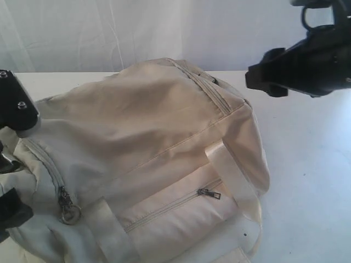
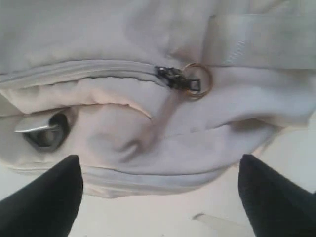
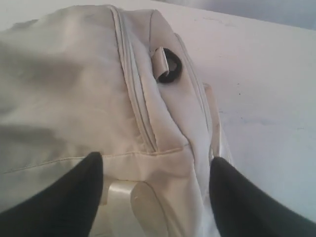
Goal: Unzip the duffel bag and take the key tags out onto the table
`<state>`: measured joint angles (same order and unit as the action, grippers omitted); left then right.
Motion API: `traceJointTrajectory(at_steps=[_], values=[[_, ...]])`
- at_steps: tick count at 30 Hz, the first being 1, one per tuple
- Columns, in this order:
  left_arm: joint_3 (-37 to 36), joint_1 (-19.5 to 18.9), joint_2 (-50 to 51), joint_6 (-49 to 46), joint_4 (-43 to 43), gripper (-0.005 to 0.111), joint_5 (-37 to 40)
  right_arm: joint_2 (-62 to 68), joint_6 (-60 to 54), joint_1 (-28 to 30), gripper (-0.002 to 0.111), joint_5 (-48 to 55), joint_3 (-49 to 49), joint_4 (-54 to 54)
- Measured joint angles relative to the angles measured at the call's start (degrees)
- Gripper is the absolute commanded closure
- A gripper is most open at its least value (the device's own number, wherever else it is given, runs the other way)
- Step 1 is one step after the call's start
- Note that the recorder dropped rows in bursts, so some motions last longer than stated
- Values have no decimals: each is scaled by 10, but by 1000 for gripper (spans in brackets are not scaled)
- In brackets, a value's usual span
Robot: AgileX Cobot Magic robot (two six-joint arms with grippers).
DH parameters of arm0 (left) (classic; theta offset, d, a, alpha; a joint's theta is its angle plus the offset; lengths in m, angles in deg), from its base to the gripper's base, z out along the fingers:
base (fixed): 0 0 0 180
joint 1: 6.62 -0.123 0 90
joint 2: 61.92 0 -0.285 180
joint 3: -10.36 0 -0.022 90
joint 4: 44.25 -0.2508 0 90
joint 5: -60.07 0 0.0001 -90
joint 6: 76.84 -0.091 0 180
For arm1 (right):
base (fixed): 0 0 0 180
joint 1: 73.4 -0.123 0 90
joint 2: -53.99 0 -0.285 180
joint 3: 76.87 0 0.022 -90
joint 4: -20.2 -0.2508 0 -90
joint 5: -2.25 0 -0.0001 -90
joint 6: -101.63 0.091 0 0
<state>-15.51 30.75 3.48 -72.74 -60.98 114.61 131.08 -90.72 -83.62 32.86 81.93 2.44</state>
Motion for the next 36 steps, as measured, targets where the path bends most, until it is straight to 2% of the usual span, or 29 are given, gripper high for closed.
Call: traceJointTrajectory(at_steps=[4, 9, 10, 12, 13, 14, 15, 21, 30, 36], values=[[-15, 0, -23, 1, 38, 21, 4, 87, -18, 0, 46, 11, 43, -3], [-70, 0, -41, 1, 21, 21, -18, 174, -22, 0, 47, 15, 56, -7], [-80, 0, -43, 1, 17, 21, -28, 188, -22, 0, 51, 15, 56, -9], [-104, 0, -45, 3, 11, 21, -62, 210, -22, 0, 71, 12, 56, -14], [-112, 0, -45, 3, 9, 21, -79, 216, -22, 0, 82, 11, 57, -14], [-117, 0, -45, 3, 9, 21, -93, 220, -22, 0, 100, 9, 57, -14], [-119, 0, -45, 3, 9, 21, -103, 224, -22, 0, 108, 9, 59, -14], [-121, 0, -45, 2, 7, 21, -117, 220, -2, 0, 108, 25, 61, -7], [-121, 0, -45, 1, -3, 21, -128, 149, 237, -1, 108, 82, 26, 217], [-121, 0, -45, 1, -6, 21, -129, 58, 274, 22, 108, 110, -44, 263]])
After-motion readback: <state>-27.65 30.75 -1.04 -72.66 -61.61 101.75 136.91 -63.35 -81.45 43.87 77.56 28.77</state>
